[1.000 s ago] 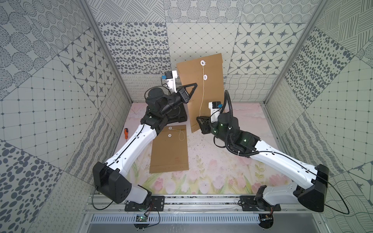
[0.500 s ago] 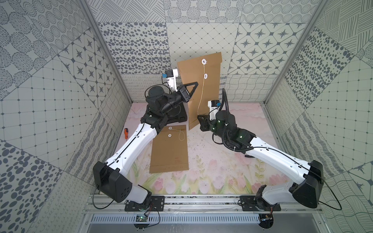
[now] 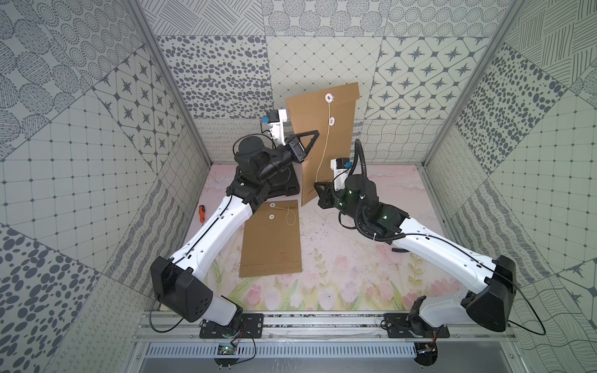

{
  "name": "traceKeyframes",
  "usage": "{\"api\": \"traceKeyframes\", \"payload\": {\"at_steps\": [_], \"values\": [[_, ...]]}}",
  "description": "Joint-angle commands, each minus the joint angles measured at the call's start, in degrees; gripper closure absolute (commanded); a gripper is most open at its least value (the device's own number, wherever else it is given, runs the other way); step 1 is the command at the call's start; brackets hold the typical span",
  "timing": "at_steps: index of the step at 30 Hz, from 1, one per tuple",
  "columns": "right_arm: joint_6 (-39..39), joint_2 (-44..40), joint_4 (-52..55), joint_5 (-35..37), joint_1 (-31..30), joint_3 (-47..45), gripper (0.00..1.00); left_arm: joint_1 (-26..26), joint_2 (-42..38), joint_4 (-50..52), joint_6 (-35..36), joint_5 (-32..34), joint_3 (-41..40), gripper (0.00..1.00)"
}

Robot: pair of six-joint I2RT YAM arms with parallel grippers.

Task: Close the mouth of the file bag
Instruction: Close the file bag.

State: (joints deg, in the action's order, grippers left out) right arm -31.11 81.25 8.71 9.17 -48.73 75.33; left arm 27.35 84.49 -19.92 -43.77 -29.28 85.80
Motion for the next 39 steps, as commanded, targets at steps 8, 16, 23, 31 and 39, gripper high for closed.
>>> {"api": "traceKeyframes", "payload": {"at_steps": [8,16,23,31,39], "values": [[2.99,-4.63,1.56,-3.31,0.49,-1.28,1.0,0.26,-0.56,2.49,4.55,-2.52,1.82,1.0],[5.09,-7.8,9.05,-14.66,1.97,-2.36,1.0,-1.14,0.39,2.57,4.75,-6.28,2.36,1.0],[2.81,-10.35,14.31,-23.33,9.61,-5.36,1.0,-2.74,0.73,2.86,4.83,-11.97,4.18,1.0],[3.78,-12.29,16.12,-23.3,10.41,-3.17,1.0,-2.75,1.74,4.04,5.13,-15.55,4.01,1.0],[-1.46,-13.79,1.73,-23.54,8.97,-9.89,0.57,-2.16,1.14,-0.02,-1.83,-9.95,1.83,1.0]]}}
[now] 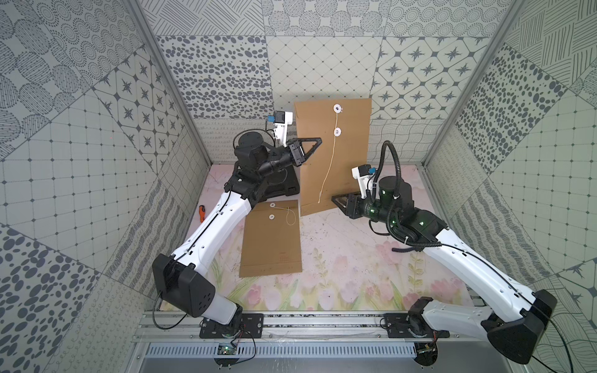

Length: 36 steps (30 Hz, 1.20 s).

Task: Close the mouth of the file bag
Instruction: Close the file bag.

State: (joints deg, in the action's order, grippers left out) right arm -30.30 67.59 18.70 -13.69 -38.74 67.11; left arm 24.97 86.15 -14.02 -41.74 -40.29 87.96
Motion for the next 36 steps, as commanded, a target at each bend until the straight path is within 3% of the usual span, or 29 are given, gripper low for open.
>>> {"api": "traceKeyframes", "payload": {"at_steps": [1,8,18,36], "values": [[-3.1,0.36,-9.82,-0.66,-1.12,-1.95,0.54,0.69,-0.65,-5.76,-3.87,1.47,-0.26,1.0],[-7.58,5.28,-18.78,-3.79,-1.02,-2.36,0.5,3.24,0.01,-1.52,-1.42,2.24,2.76,1.0],[-10.77,7.71,-24.65,-1.34,-0.98,-1.37,0.56,6.43,0.07,1.28,2.3,4.77,3.88,1.0],[-15.2,10.03,-31.13,1.46,-1.03,-2.06,0.8,8.07,0.76,2.93,3.9,5.64,5.73,1.0]]}}
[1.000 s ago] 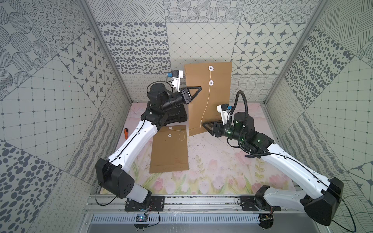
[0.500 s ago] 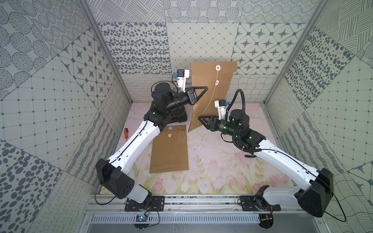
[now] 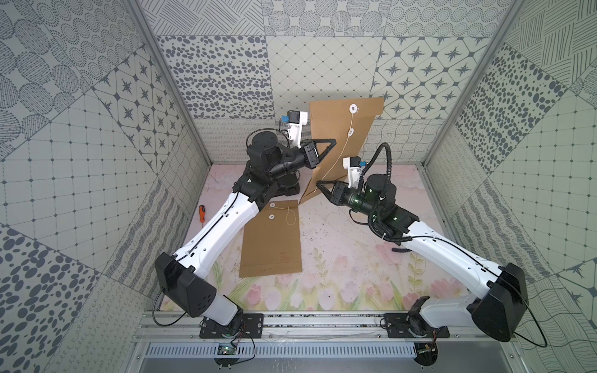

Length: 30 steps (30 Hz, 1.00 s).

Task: Close the mouth of the file bag
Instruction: Close the file bag.

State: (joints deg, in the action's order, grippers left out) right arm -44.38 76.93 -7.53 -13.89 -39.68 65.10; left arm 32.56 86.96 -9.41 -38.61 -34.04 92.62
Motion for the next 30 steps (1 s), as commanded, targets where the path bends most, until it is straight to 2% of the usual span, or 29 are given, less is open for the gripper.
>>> {"api": "traceKeyframes", "payload": {"at_steps": [1,8,12,17,20,25,26,29,30], "values": [[-1.06,0.85,-5.06,1.94,-0.12,-0.04,0.82,0.57,-0.06,-1.71,0.78,-0.6,1.07,1.0],[-0.86,-0.01,-4.22,4.33,-0.06,-0.31,1.0,0.53,-0.51,-0.65,2.11,-0.14,1.25,1.0],[0.71,-1.37,0.72,6.13,0.04,-0.17,1.0,0.49,-1.56,2.73,6.3,1.9,1.34,1.0],[6.45,-2.71,15.24,9.73,-0.04,3.66,1.0,0.4,-3.12,7.02,12.12,5.03,1.16,1.0],[9.74,-4.09,20.07,10.96,-0.05,4.77,1.0,0.27,-3.85,7.87,13.9,6.22,0.66,1.0],[11.42,-5.82,17.71,6.59,-0.05,3.15,1.0,0.04,-3.61,6.56,12.59,5.76,0.45,1.0],[11.51,-5.86,16.57,5.3,-0.09,2.71,0.98,0.01,-3.44,6.38,12.29,5.5,0.59,1.0],[11.63,-5.77,13.8,2.56,-0.05,1.46,0.69,0.05,-2.77,6.45,11.89,5.13,1.28,1.0],[11.89,-5.61,13.55,2.51,0.01,1.23,0.63,0.0,-2.65,6.6,11.89,4.91,1.65,1.0]]}}
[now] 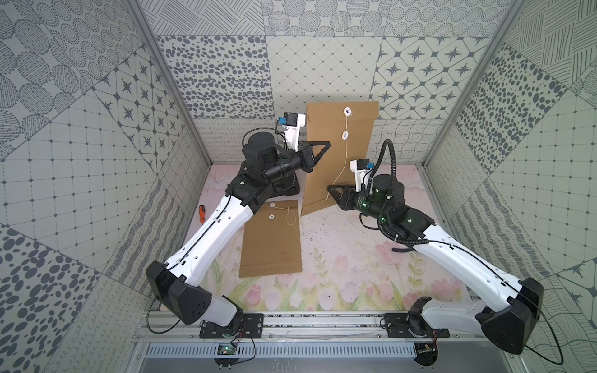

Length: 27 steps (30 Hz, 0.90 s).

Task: Close the mouth of the file bag
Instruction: Close the file bag.

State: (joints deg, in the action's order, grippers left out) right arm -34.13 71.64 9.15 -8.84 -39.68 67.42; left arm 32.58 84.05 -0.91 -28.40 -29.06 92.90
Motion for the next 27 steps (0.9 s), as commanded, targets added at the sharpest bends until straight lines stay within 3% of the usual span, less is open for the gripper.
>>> {"api": "traceKeyframes", "payload": {"at_steps": [1,10,27], "values": [[2.02,-0.18,-3.13,-2.09,0.04,-1.27,0.61,-0.02,0.39,-1.7,1.68,-0.37,1.77,1.0],[4.25,0.63,-4.23,2.81,0.25,-2.17,0.56,0.51,1.2,1.35,2.83,-2.51,6.02,1.0],[11.19,4.39,-10.82,5.36,0.36,1.38,0.68,1.22,2.21,3.03,2.04,-4.77,8.96,1.0]]}}
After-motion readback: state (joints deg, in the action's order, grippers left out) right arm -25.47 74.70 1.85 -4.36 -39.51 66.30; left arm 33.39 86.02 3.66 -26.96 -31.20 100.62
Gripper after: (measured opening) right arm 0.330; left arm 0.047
